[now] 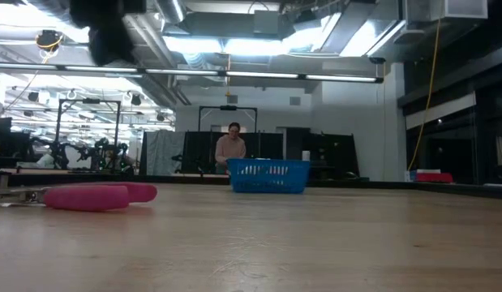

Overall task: Pick & Place School Supplies
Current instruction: Put the pink hole puncher into the red bin

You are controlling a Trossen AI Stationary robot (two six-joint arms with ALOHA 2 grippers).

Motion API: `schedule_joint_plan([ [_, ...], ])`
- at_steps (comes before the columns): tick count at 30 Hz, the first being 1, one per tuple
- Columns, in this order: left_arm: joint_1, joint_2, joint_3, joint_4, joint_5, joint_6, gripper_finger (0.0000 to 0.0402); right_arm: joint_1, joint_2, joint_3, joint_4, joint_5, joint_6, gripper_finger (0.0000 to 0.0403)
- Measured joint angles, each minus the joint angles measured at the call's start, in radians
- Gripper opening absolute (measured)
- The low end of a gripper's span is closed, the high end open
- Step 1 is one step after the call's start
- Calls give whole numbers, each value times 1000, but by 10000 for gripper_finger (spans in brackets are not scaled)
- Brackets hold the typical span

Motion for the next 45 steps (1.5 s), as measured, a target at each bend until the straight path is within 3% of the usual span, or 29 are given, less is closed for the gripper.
schedule_joint_plan([
  [5,20,95,0,-116,114,-10,139,-18,-1,39,-14,79,-9,151],
  [15,7,393,0,39,205,193,187,-50,-1,113,-42,188,-48,157],
  [19,-3,510,1,116,302,219,213,-53,-1,154,-87,219,-56,162],
  [26,-3,697,48,106,481,233,225,-34,-1,214,-141,249,-69,160],
  [40,-3,903,169,105,437,266,222,-29,-1,230,-167,269,-55,160],
  [45,-3,927,174,99,409,224,188,-29,-1,230,-167,269,-55,159],
])
